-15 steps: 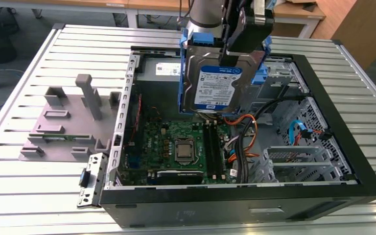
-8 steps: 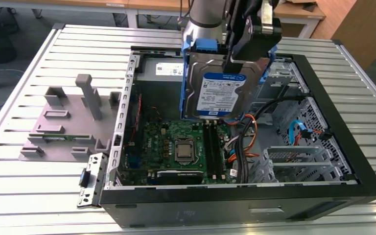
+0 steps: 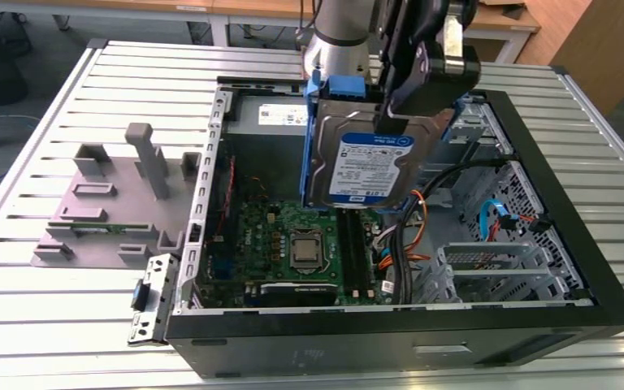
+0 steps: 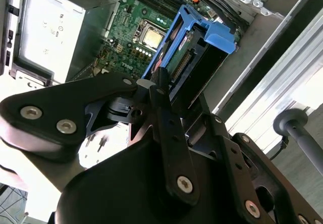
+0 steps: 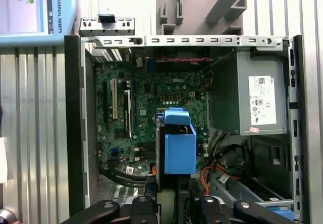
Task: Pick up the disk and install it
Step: 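Pick up the disk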
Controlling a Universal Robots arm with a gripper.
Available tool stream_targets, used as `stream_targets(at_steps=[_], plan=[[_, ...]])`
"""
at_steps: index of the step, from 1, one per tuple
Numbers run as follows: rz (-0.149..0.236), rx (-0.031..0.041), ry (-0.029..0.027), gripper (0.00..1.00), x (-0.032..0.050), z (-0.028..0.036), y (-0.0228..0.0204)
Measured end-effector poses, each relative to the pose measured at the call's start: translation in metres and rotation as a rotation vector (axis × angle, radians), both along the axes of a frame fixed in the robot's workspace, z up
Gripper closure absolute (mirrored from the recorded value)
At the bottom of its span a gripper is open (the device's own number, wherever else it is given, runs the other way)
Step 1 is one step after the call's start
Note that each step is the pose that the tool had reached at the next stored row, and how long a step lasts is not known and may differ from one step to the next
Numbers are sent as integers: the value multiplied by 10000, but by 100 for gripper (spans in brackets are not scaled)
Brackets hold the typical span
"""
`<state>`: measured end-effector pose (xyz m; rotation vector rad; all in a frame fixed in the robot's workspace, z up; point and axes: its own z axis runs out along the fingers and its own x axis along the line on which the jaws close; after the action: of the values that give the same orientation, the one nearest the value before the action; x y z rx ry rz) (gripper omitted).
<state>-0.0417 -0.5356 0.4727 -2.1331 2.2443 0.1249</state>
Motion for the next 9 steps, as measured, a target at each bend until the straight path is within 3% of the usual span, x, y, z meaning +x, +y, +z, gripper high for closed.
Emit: stream_targets(at_steps=[3,9], plan=[[1,0,-1,65,5,-1,-26],[-8,-1,0,65,21,-3,-139]])
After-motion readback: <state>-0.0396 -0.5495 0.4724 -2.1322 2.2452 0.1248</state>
